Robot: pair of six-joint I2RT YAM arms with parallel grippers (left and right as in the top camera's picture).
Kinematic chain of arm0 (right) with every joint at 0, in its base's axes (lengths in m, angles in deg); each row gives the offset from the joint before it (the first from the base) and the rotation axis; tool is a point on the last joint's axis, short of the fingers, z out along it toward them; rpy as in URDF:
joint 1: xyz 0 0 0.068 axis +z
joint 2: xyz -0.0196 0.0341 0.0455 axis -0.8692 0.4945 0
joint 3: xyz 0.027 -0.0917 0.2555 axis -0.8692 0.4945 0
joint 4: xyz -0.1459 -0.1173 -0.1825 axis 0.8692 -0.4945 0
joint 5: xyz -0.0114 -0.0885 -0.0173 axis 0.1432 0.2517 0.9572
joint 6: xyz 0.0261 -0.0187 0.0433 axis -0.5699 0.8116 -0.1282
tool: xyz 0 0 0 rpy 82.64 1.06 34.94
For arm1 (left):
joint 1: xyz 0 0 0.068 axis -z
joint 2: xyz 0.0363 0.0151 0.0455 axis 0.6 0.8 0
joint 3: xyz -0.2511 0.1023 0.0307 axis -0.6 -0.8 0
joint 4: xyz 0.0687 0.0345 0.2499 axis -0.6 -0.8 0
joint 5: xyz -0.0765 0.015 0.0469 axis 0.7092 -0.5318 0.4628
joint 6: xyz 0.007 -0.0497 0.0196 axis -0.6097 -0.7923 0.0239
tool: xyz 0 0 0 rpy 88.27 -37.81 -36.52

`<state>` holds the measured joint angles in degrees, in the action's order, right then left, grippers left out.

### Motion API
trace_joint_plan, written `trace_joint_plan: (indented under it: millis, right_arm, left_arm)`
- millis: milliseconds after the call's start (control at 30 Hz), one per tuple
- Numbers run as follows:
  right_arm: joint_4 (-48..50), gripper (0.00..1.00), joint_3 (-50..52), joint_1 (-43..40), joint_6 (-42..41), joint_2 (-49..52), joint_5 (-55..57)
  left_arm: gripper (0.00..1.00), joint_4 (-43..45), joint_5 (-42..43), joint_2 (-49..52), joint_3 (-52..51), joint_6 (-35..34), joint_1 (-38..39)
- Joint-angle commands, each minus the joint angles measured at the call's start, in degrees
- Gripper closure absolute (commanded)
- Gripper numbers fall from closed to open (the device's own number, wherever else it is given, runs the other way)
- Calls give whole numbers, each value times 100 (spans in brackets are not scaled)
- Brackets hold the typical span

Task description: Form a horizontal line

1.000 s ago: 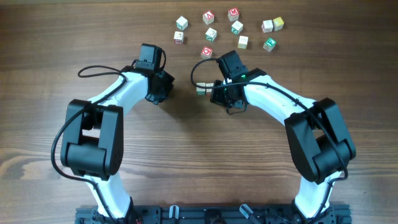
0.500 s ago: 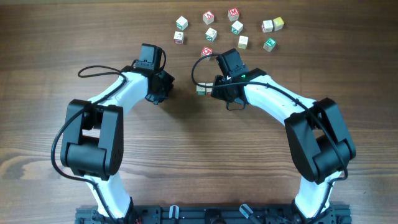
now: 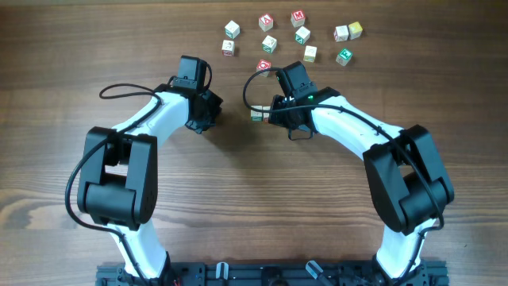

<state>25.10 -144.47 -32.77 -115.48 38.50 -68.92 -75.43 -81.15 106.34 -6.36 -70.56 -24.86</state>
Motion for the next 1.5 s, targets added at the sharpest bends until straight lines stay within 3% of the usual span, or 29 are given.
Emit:
trace_joint_plan:
  millis: [0,600,1067,1467]
  right_arm:
    - [24,95,-63,9,76,120,-164]
    - [28,96,-52,9,79,120,-229]
    - [273,96,-52,9,535,127,568]
    - [306,95,-52,9,514,247,372]
  left_arm:
    - [83,-120,-297,411,-251,9,0]
    - [83,-120,-297,411,-254,9,0]
    - [83,-120,-315,411,-254,9,0]
    - [83,-120,-315,411,-251,9,0]
